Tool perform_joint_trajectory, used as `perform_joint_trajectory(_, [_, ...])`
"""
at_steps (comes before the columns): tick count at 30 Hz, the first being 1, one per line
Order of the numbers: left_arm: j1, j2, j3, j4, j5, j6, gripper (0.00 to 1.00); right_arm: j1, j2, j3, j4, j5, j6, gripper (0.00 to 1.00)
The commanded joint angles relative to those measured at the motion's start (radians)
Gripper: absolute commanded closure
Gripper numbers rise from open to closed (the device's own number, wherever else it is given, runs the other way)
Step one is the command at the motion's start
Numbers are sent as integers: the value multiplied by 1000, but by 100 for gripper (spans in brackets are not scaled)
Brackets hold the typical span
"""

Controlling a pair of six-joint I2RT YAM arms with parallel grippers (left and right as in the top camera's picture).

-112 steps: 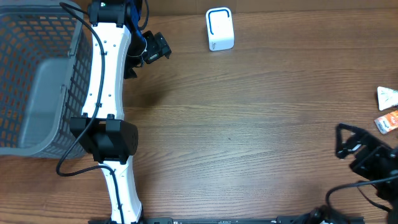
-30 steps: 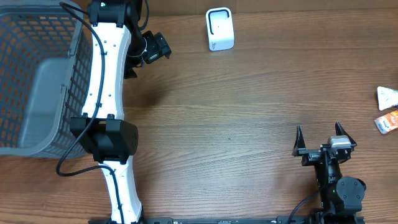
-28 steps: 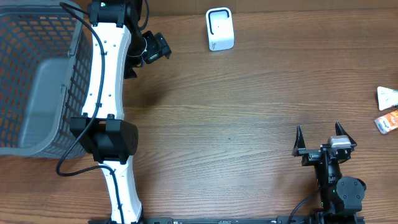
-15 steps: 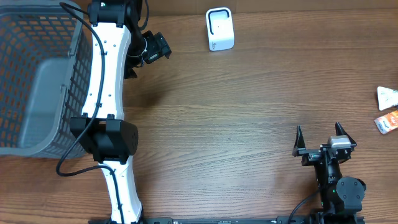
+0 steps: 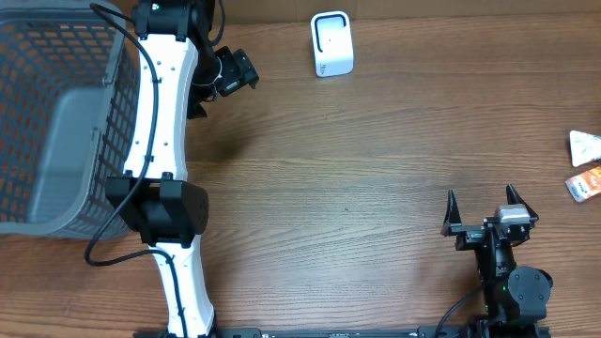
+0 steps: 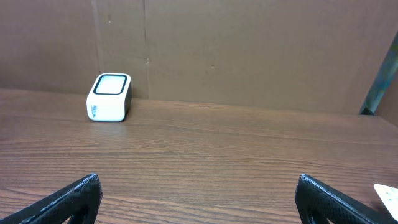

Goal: Scan the item barcode

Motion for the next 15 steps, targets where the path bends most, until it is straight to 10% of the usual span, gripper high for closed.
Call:
perform_joint_trajectory(1, [-3,8,1,-17,0,13,0,5,-11,-10,5,2,3,0])
perform_joint_trajectory(15, [-116,-163,-8,120,-164,149,0,5,-11,-10,5,2,3,0])
